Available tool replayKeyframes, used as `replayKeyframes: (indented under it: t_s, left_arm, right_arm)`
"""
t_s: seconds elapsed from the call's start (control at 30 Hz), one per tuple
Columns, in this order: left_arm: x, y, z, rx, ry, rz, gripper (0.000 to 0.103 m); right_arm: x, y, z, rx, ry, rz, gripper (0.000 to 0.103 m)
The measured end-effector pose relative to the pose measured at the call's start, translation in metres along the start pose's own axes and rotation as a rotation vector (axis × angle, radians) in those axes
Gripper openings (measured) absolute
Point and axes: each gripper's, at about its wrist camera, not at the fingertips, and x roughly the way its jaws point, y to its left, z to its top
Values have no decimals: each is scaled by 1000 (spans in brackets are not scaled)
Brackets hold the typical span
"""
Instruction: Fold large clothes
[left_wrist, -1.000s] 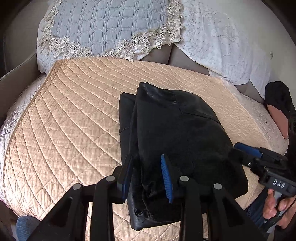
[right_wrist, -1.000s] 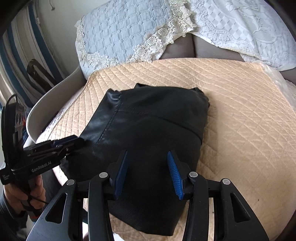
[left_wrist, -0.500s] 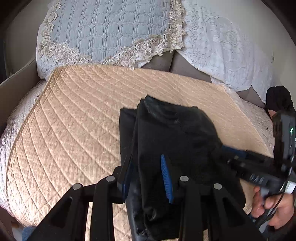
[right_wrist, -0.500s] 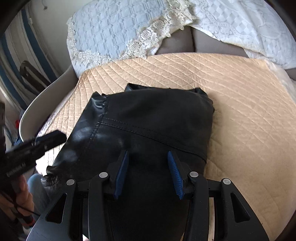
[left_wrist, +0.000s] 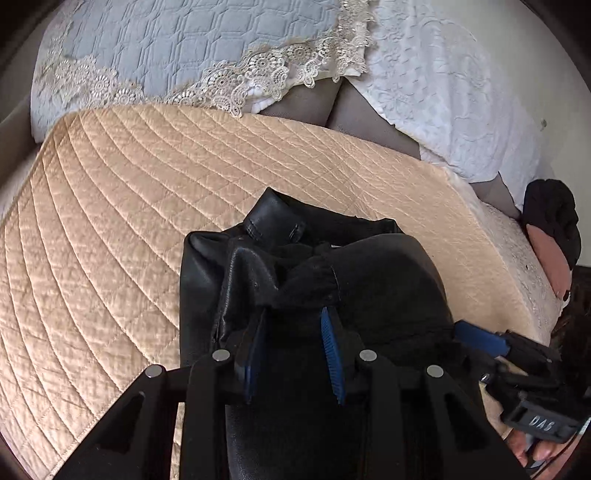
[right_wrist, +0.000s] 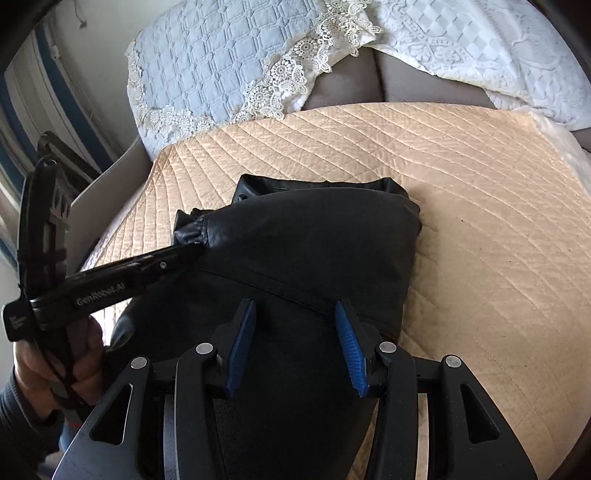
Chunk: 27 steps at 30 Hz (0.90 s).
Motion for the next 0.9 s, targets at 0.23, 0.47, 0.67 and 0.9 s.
replayKeyframes:
  t_s: [0.23, 0.47, 0.67, 0.9]
  left_arm:
    - [-34, 7, -17, 22, -36, 32, 36]
    - [-36, 45, -42, -87, -13, -7, 60]
    - [-18, 53, -30, -153, 25, -111, 61]
    - [-6, 60, -31, -229, 61, -208, 63]
  right_arm:
    - [-21, -39, -10, 169, -30, 74, 68]
    - [-1, -74, -35, 374, 43, 279, 70]
    - [18, -74, -16, 392, 55, 328, 75]
    - [17, -69, -20, 375, 70, 354, 75]
